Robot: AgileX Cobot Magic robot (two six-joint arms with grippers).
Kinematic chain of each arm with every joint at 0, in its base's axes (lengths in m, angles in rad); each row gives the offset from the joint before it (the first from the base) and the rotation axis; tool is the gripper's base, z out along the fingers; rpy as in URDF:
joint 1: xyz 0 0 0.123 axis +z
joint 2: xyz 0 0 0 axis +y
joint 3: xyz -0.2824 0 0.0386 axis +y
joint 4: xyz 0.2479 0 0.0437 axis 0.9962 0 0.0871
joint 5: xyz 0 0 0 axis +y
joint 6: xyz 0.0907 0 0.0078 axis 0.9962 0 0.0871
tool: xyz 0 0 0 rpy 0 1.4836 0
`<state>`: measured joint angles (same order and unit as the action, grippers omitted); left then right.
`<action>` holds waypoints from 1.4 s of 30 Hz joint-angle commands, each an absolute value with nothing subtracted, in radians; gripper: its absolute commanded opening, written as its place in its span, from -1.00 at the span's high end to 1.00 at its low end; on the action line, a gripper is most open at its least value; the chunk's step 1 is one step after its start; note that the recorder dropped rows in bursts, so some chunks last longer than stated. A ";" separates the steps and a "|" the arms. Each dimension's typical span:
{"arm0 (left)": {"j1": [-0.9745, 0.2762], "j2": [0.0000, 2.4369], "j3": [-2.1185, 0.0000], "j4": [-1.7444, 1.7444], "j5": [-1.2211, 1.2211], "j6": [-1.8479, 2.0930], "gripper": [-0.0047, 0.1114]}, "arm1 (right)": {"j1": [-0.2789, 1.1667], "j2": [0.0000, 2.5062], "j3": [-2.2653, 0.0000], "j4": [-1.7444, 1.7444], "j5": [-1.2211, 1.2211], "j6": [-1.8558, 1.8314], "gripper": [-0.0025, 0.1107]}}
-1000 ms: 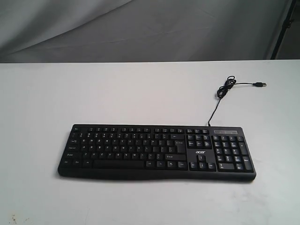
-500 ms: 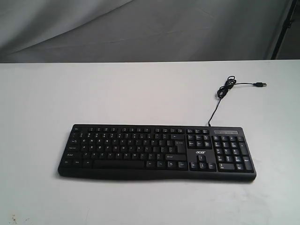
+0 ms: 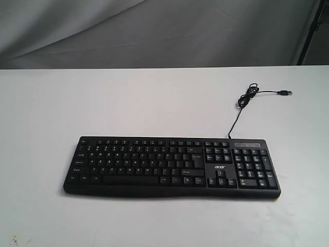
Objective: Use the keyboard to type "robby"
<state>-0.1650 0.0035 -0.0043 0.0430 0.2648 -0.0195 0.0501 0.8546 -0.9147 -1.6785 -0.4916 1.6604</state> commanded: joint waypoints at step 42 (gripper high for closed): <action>-0.171 0.000 0.000 0.048 0.259 -0.022 0.92 | 0.586 1.822 -1.386 0.824 0.744 -1.412 0.96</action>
